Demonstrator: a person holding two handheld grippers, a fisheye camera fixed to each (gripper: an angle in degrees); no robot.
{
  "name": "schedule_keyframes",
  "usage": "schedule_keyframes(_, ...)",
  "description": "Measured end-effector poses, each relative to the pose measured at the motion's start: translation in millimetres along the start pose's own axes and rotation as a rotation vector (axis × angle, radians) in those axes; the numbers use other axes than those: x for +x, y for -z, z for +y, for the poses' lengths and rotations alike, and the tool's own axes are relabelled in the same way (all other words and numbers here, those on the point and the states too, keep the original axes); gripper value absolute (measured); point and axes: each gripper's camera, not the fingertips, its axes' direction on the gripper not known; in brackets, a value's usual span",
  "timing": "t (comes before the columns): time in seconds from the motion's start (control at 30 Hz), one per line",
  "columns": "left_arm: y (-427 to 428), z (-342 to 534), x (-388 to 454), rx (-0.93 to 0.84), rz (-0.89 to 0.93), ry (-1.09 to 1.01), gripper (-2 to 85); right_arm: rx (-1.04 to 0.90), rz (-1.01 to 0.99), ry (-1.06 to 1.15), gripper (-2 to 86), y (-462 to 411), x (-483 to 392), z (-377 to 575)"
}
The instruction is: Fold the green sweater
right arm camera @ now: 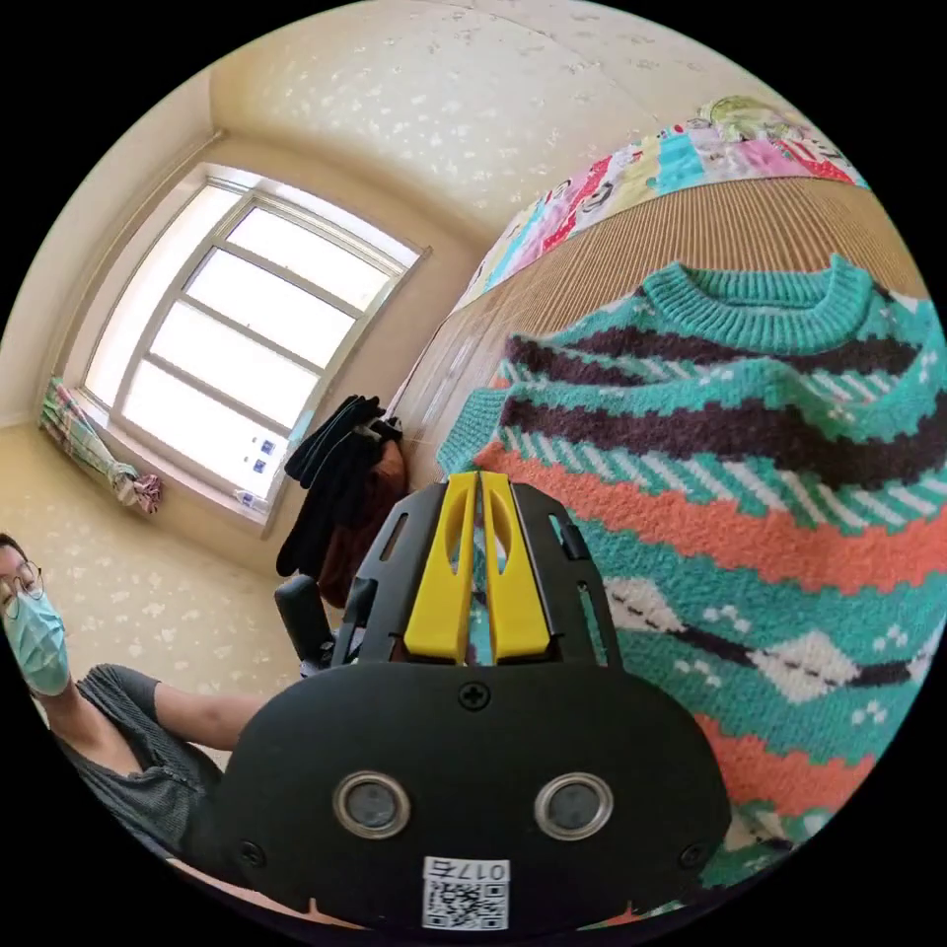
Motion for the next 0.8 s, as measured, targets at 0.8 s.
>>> schedule_keyframes(0.8,-48,-3,25,-0.008,0.082,0.041,-0.7,-0.021,1.154,-0.082,0.2,48,55,-105)
